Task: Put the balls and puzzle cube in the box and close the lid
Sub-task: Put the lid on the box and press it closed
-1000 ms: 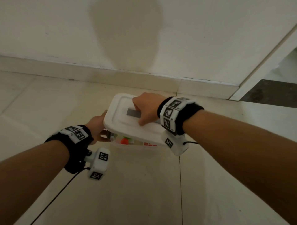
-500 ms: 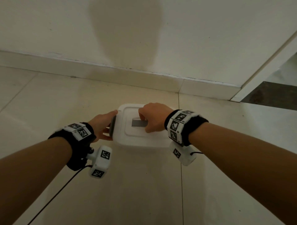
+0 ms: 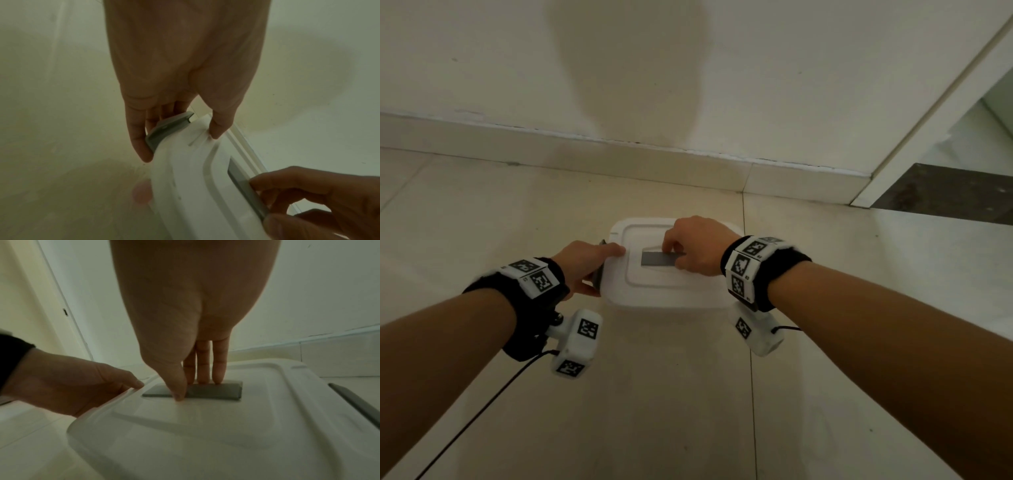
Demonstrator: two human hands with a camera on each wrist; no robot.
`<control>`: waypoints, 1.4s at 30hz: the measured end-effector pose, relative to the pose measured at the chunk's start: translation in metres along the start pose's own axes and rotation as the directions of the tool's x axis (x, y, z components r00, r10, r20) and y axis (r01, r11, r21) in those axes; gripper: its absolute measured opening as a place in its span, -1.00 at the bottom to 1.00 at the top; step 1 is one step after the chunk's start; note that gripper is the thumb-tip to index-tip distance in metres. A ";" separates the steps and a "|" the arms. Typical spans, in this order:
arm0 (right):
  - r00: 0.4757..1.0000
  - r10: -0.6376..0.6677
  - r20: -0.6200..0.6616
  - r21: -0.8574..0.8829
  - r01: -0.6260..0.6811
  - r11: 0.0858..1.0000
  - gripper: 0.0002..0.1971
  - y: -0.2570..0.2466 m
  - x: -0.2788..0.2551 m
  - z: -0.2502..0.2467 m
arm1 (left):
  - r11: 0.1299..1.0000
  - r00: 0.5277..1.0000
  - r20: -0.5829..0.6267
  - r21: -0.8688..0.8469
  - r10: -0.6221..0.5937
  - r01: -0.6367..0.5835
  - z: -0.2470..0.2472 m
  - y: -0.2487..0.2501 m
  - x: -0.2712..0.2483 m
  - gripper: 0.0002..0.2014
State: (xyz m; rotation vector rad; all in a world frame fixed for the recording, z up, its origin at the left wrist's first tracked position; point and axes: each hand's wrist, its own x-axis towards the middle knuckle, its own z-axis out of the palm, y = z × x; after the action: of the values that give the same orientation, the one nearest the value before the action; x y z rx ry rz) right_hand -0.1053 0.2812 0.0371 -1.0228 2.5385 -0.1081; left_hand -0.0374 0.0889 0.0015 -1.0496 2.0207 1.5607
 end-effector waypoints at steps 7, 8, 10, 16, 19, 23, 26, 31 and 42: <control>0.930 0.302 -0.211 0.179 -0.267 0.947 -0.61 0.027 -0.015 -0.008 | 0.999 0.999 -0.047 0.047 0.014 -0.011 0.002 0.005 -0.007 -0.49; 0.887 0.418 -0.194 0.224 -0.375 0.900 -0.52 0.036 -0.017 -0.009 | 0.998 0.998 -0.054 0.053 0.020 -0.017 0.002 0.005 -0.008 -0.50; 0.790 0.610 -0.065 0.301 -0.567 0.767 -0.32 0.052 -0.024 -0.010 | 0.998 0.997 -0.065 0.062 0.031 -0.027 0.004 0.007 -0.010 -0.50; 0.668 0.602 0.438 0.509 -0.736 0.447 -0.33 0.072 -0.049 -0.001 | 0.991 0.987 -0.119 0.095 0.106 -0.095 0.004 0.008 -0.013 -0.61; 0.660 0.603 0.449 0.483 -0.747 0.458 -0.40 0.079 -0.052 0.000 | 0.980 0.974 -0.159 0.142 0.161 -0.138 0.003 0.010 -0.015 -0.67; 0.671 0.607 0.426 0.510 -0.732 0.452 -0.47 0.079 -0.052 0.000 | 0.959 0.959 -0.179 0.222 0.219 -0.177 0.002 0.010 -0.018 -0.59; 0.674 0.620 0.403 0.518 -0.726 0.453 -0.50 0.077 -0.050 0.002 | 0.944 0.952 -0.185 0.268 0.245 -0.191 0.004 0.012 -0.019 -0.63; 0.682 0.638 0.356 0.534 -0.709 0.460 -0.60 0.076 -0.050 0.003 | 0.927 0.937 -0.214 0.317 0.276 -0.201 0.006 0.013 -0.020 -0.66; 0.701 0.662 0.266 0.571 -0.668 0.478 -0.64 0.072 -0.049 0.004 | 0.938 0.947 -0.196 0.288 0.253 -0.191 0.007 0.010 -0.020 -0.67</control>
State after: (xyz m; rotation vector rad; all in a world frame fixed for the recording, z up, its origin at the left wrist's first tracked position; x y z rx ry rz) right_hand -0.1183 0.3677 0.0340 0.2729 2.3955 -0.6792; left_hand -0.0330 0.1030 0.0202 -0.9595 2.5029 1.2637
